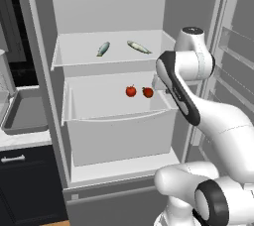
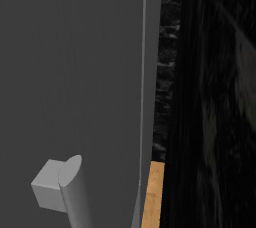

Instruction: Place one tomato and one fish in each tupperware on the nearby counter, to pack two identical lunches.

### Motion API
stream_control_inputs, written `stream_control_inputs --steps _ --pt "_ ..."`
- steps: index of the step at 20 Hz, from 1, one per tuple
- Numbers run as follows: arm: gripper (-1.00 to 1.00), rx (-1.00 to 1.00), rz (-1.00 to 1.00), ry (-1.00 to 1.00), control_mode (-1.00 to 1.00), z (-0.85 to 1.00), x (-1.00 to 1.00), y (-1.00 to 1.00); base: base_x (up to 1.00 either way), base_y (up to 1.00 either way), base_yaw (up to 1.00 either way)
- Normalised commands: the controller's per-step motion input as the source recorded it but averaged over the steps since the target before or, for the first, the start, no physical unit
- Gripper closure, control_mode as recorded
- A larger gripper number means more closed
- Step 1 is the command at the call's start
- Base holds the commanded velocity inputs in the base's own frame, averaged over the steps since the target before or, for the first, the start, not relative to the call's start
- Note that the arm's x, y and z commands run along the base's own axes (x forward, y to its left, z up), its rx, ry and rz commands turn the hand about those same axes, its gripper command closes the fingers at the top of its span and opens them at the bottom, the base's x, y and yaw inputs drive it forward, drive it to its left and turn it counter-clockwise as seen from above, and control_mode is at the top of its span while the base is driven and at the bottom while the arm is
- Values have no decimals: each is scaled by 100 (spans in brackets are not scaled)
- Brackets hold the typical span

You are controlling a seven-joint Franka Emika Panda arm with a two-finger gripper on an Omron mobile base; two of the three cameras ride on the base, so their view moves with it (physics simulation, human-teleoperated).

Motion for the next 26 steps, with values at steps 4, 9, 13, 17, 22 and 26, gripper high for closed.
stream_control_inputs --steps 4,9,13,17,22,26 --pt "-100 0 0 -4 -100 -10 0 12 0 0 0" --pt "-100 0 0 -36 -100 11 0 23 0 0 0" --pt "-100 1 0 -34 -100 40 0 14 0 0 0" --pt "-100 7 0 -26 -100 58 0 5 0 0 0" --pt "-100 8 3 -10 -100 61 14 0 0 0 0" --pt "-100 0 2 -1 -100 35 35 1 0 0 0"
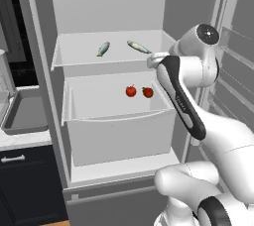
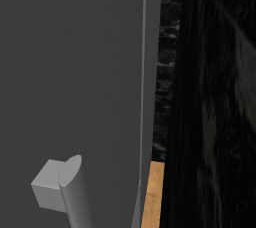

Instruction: Place one tomato and one fish in each tupperware on the nearby counter, to pack two identical lunches.

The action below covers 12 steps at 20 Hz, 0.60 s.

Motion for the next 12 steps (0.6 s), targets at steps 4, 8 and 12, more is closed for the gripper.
stream_control_inputs --steps 4,8,12 --pt "-100 0 1 0 -100 4 54 1 0 0 0" --pt "-100 0 0 0 -100 0 62 7 0 0 0" --pt "-100 0 0 0 -100 0 65 11 0 0 0"
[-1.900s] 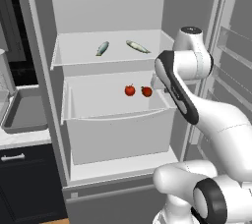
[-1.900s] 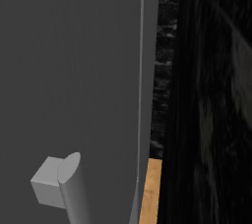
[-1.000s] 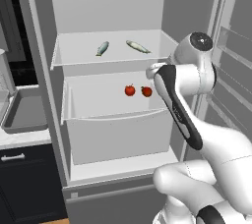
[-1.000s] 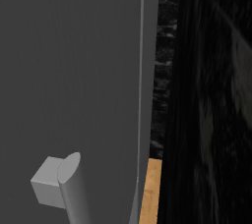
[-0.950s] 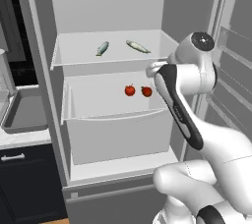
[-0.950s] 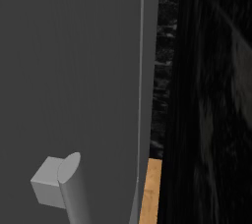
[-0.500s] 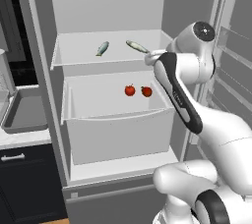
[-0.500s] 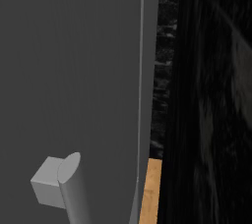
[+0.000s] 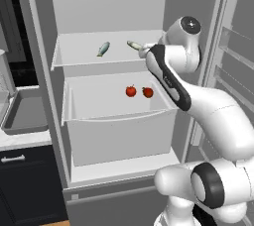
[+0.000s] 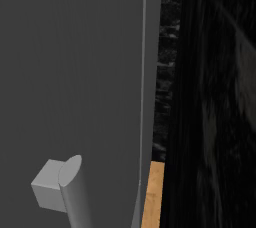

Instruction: Place one tomato and one fish in each tupperware on the nearby counter, to pack two identical lunches.

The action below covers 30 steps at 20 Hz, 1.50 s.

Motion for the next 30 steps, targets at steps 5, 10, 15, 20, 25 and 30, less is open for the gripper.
stream_control_inputs --steps 5,10,15,20,25,30 --pt "-100 0 2 0 -100 -1 69 2 0 0 0" --pt "-100 0 10 0 -100 -11 69 0 0 0 0" --pt "-100 0 11 0 -100 -7 66 0 0 0 0" --pt "-100 0 10 5 -100 -7 62 0 0 0 0" --pt "100 -8 8 0 -100 -41 24 24 0 0 0" --pt "100 -17 4 -3 -100 -81 -7 55 0 0 0"
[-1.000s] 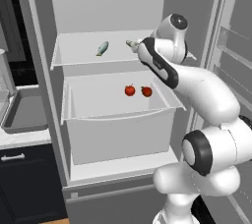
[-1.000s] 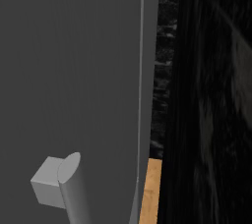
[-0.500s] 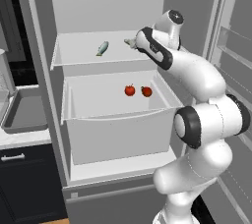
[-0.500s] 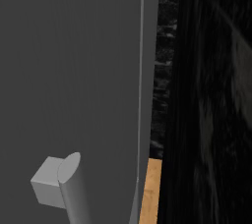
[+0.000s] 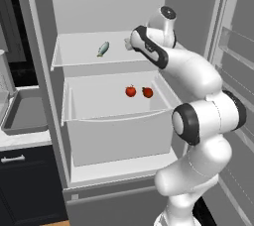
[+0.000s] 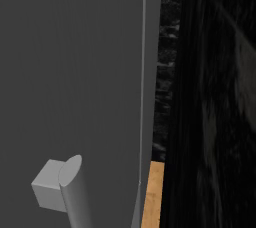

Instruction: Place one tomato and one fish in each tupperware on the nearby counter, to pack two identical lunches.

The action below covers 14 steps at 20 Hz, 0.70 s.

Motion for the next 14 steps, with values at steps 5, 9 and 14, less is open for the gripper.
stream_control_inputs --steps 5,9,14 --pt "100 -5 0 1 -100 -57 -28 16 0 0 0" --pt "100 0 0 13 -100 -38 -78 -3 0 0 0" --pt "100 0 -2 2 -100 -20 -100 -1 0 0 0"
